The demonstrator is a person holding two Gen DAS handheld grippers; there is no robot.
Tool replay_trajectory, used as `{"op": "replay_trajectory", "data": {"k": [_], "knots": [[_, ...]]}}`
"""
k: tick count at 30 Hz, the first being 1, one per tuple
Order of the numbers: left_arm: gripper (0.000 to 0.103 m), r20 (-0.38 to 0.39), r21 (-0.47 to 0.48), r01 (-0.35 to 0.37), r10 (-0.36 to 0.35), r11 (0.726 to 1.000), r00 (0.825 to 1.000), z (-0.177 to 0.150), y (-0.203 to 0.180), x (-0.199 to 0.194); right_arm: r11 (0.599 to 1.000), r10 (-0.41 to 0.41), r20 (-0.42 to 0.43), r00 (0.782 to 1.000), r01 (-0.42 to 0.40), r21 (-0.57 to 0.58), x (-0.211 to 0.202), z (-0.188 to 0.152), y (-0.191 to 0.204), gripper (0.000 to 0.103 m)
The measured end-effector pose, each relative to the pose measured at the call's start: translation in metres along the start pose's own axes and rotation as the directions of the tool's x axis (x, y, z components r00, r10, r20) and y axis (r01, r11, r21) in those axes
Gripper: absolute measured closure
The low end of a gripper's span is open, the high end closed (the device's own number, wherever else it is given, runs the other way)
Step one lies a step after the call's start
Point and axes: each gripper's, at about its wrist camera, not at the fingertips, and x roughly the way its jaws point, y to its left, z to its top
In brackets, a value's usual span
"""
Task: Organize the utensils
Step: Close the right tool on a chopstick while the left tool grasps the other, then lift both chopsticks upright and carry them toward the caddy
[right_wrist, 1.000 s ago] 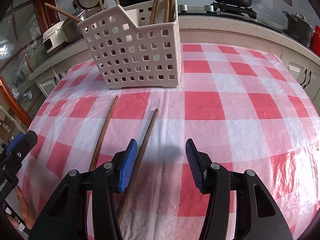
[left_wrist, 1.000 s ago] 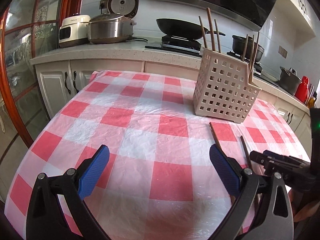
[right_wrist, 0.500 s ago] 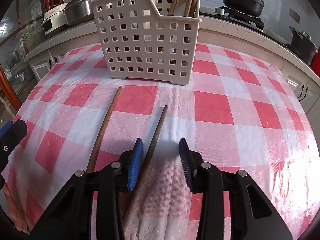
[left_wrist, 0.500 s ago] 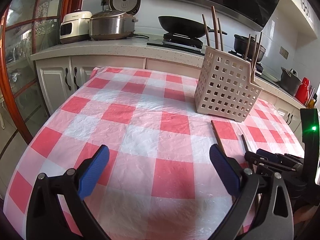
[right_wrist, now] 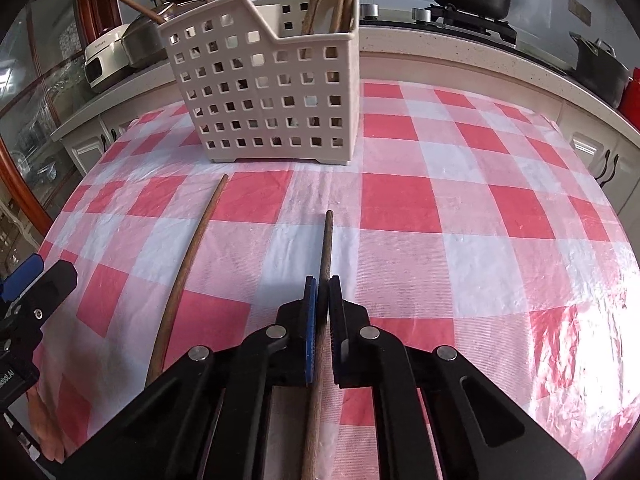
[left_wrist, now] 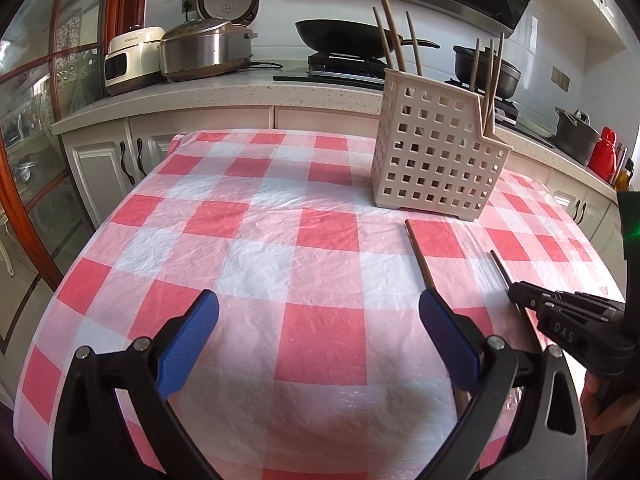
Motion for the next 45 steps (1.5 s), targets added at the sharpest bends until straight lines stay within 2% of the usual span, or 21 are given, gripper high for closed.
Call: {"op": "replay_trajectory", "data": {"k": [9, 18, 25, 27, 29, 33, 35, 37, 41, 45], "knots": [[0.006, -0.064, 0.047, 0.007, -0.004, 0.999, 0.998, 0.001, -0.022, 0.015, 0.998, 0.01, 0.007, 1.0, -0.011, 0.069, -0.005, -0.003, -0.035, 0.097], [0.008, -0.106, 0.087, 0.023, -0.014, 0.996, 0.994, 0.017, -0.049, 0.037, 0.996, 0.039, 0.009, 0.999, -0.039, 0.086, -0.008, -0.006, -0.046, 0.097], [0.03, -0.151, 0.134, 0.068, -0.047, 0.989, 0.987, 0.025, -0.079, 0.058, 0.993, 0.062, 0.01, 0.998, -0.062, 0.099, -0.009, -0.007, -0.051, 0.097], [0.039, -0.168, 0.14, 0.082, -0.058, 0.987, 0.984, 0.025, -0.085, 0.064, 0.993, 0.066, 0.01, 0.998, -0.066, 0.101, -0.009, -0.007, -0.052, 0.097], [0.055, -0.192, 0.145, 0.099, -0.07, 0.984, 0.979, 0.026, -0.09, 0.071, 0.992, 0.07, 0.01, 0.998, -0.07, 0.102, -0.009, -0.007, -0.053, 0.097], [0.074, -0.24, 0.143, 0.118, -0.081, 0.983, 0.967, 0.025, -0.093, 0.086, 0.992, 0.073, 0.01, 0.997, -0.074, 0.104, -0.008, -0.007, -0.053, 0.097], [0.086, -0.222, 0.177, 0.096, -0.055, 0.98, 0.973, 0.024, -0.095, 0.087, 0.992, 0.073, 0.01, 0.997, -0.074, 0.103, -0.008, -0.007, -0.053, 0.097], [0.093, -0.219, 0.199, 0.091, -0.047, 0.976, 0.975, 0.023, -0.096, 0.087, 0.992, 0.072, 0.01, 0.997, -0.072, 0.102, -0.008, -0.007, -0.053, 0.097], [0.097, -0.236, 0.158, 0.112, -0.073, 0.981, 0.969, 0.025, -0.087, 0.086, 0.993, 0.064, 0.009, 0.998, -0.065, 0.096, -0.008, -0.007, -0.052, 0.097], [0.097, -0.219, 0.123, 0.12, -0.091, 0.985, 0.971, 0.023, -0.077, 0.076, 0.994, 0.059, 0.029, 0.998, -0.061, 0.09, -0.013, -0.008, -0.05, 0.097]]}}
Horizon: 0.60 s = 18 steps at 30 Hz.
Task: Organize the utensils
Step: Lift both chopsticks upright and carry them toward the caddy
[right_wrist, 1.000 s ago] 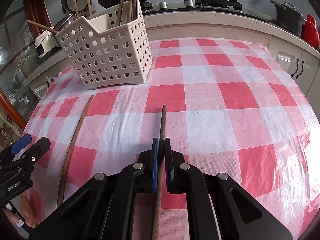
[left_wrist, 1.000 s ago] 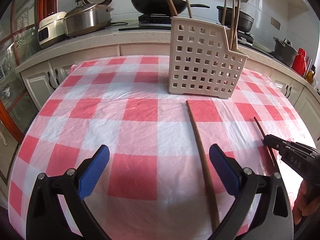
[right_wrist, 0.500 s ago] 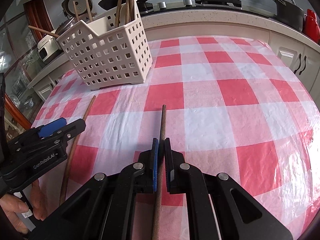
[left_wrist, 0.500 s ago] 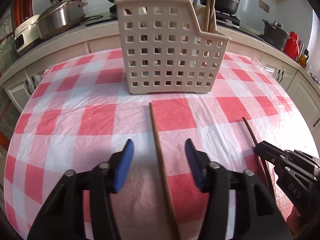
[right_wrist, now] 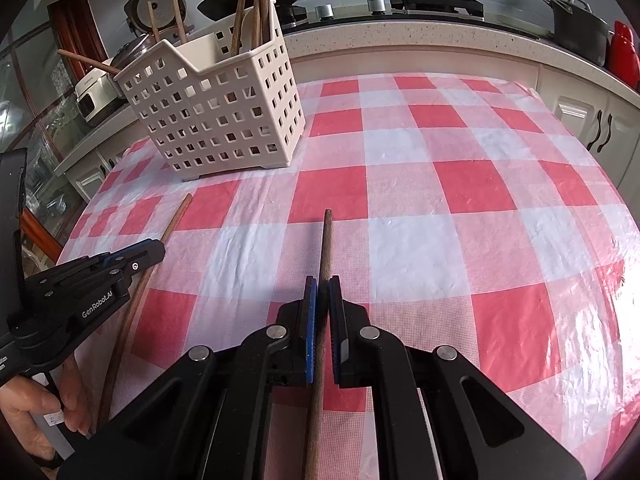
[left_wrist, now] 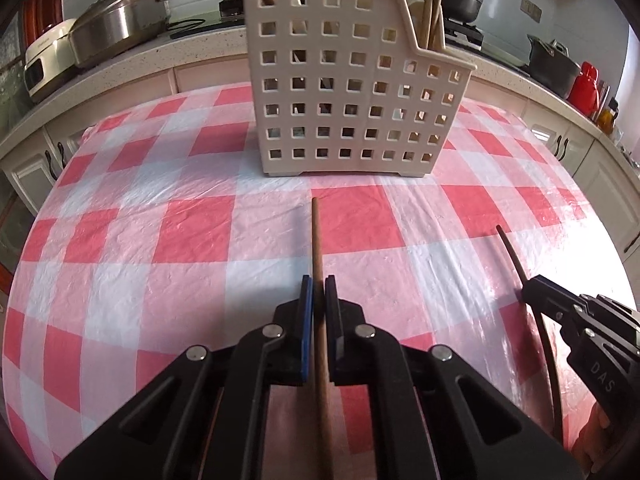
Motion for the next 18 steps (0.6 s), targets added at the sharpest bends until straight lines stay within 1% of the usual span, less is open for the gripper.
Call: {"op": "replay_trajectory", "data": {"k": [2, 4, 6, 10, 18], "knots": [[0.097, 0.021, -0.003, 0.004, -0.003, 1.0, 1.0, -0.002, 0.001, -0.008, 1.0, -0.001, 0.016, 1.0, 0.001, -0.011, -0.004, -0.001, 0.002, 0.097], [0.097, 0.059, -0.005, 0.008, -0.008, 1.0, 0.998, -0.005, 0.002, -0.02, 1.0, 0.0, 0.032, 0.999, 0.001, -0.016, -0.009, -0.002, 0.005, 0.097], [0.097, 0.113, 0.003, 0.007, -0.007, 1.0, 0.994, -0.007, 0.001, -0.035, 1.0, 0.001, 0.05, 0.999, 0.001, -0.025, -0.014, -0.002, 0.008, 0.097], [0.097, 0.189, 0.007, -0.004, 0.003, 1.0, 0.982, -0.011, 0.0, -0.062, 0.999, 0.006, 0.088, 0.996, -0.002, -0.043, -0.025, 0.0, 0.016, 0.097], [0.097, 0.243, -0.008, 0.012, -0.01, 1.0, 0.97, -0.018, 0.007, -0.092, 0.997, 0.028, 0.167, 0.986, -0.016, -0.072, -0.052, 0.003, 0.031, 0.097]]}}
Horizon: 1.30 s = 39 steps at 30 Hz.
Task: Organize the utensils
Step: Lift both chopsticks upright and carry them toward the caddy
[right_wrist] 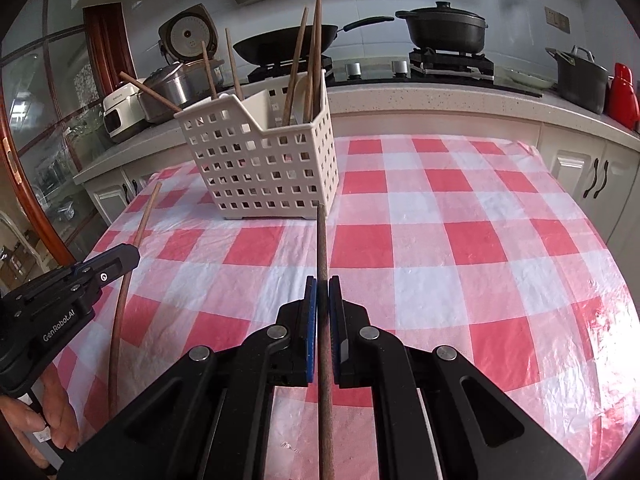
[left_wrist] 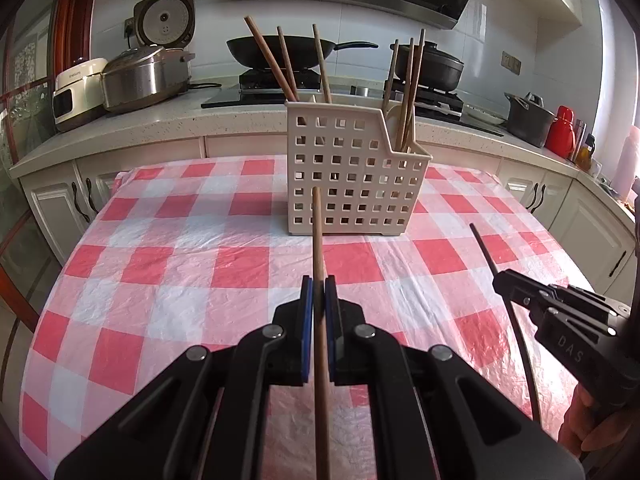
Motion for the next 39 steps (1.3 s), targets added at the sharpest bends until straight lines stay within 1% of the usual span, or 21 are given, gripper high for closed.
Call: {"op": "replay_trajectory", "data": {"k": [10, 21, 30, 39], "knots": [[0.097, 0.086, -0.004, 0.006, -0.005, 1.0, 0.996, 0.001, 0.005, -0.038, 0.999, 0.025, 0.087, 0.996, -0.024, -0.022, -0.032, 0.009, 0.015, 0.097], [0.097, 0.148, -0.006, 0.012, -0.011, 1.0, 0.989, 0.003, 0.007, -0.07, 0.997, 0.064, 0.176, 0.982, -0.056, -0.052, -0.064, 0.017, 0.032, 0.097], [0.097, 0.196, 0.017, 0.001, -0.004, 1.0, 0.981, 0.005, 0.004, -0.089, 0.996, 0.073, 0.207, 0.976, -0.062, -0.057, -0.076, 0.019, 0.036, 0.097], [0.097, 0.231, 0.018, 0.0, -0.005, 1.0, 0.973, 0.006, 0.004, -0.102, 0.995, 0.086, 0.244, 0.966, -0.074, -0.06, -0.091, 0.021, 0.037, 0.097]]}}
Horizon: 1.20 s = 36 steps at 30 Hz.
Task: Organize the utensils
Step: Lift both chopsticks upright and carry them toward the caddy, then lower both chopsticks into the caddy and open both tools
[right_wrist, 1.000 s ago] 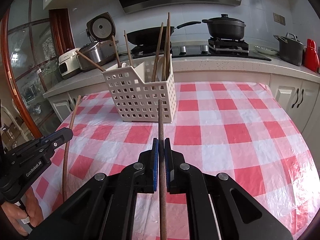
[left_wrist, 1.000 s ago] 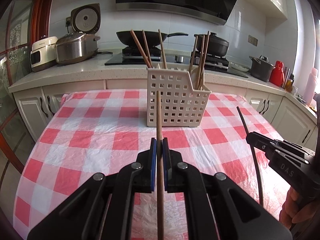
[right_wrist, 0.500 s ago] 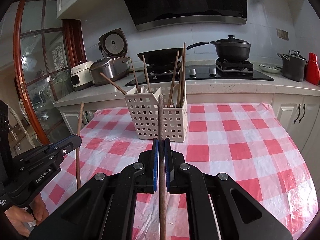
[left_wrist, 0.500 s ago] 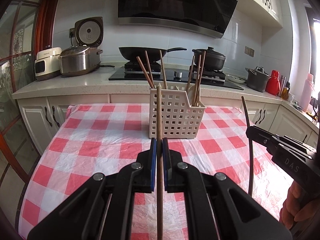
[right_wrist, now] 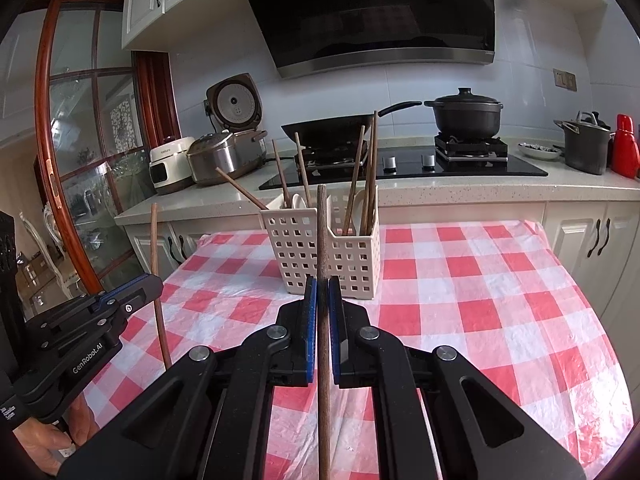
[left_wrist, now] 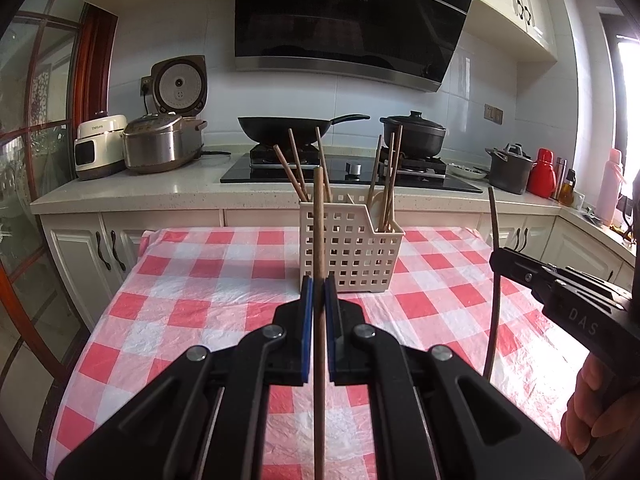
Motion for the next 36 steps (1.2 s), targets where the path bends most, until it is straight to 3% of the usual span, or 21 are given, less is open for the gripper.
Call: {"op": "replay_trajectory", "data": {"k": [11, 36], "knots": [[0.097, 0.071, 0.014, -0.012, 0.011, 1.0, 0.997, 0.007, -0.003, -0.023, 1.0, 0.017, 0.042, 0.999, -0.016, -0.013, -0.017, 0.006, 0.006, 0.097], [0.097, 0.094, 0.05, -0.008, 0.003, 0.999, 0.996, 0.015, -0.008, -0.031, 0.998, 0.034, 0.105, 0.994, -0.027, -0.063, -0.033, 0.013, 0.018, 0.097]]}}
